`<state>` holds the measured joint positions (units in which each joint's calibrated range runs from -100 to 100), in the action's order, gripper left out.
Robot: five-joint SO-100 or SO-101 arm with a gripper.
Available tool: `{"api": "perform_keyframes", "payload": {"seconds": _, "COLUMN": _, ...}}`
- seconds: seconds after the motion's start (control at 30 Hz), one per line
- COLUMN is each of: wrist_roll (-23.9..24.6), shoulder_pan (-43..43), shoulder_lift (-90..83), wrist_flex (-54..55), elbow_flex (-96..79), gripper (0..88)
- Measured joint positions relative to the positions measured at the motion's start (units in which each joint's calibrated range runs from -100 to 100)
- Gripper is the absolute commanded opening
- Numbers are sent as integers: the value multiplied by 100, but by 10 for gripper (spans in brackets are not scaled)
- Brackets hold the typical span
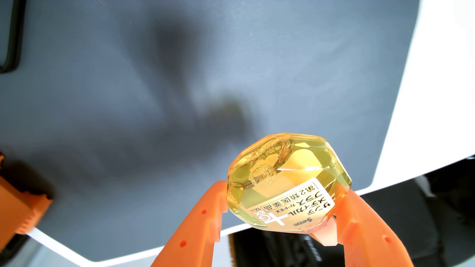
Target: Grab the eyedrops
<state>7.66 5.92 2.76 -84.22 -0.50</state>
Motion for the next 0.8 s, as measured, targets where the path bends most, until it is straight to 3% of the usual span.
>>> {"api": "perform_keyframes", "payload": {"seconds": 0.2, "wrist_roll": -251, "shoulder_pan": 0, "shoulder_lift": -636, "wrist_flex": 0, "elbow_flex": -460, "gripper": 6}}
{"api": "perform_keyframes", "payload": {"seconds": 0.8, "wrist_roll": -256, "shoulder_pan": 0, "shoulder_lift": -839, "wrist_flex": 0, "elbow_flex": -614, "gripper": 9}}
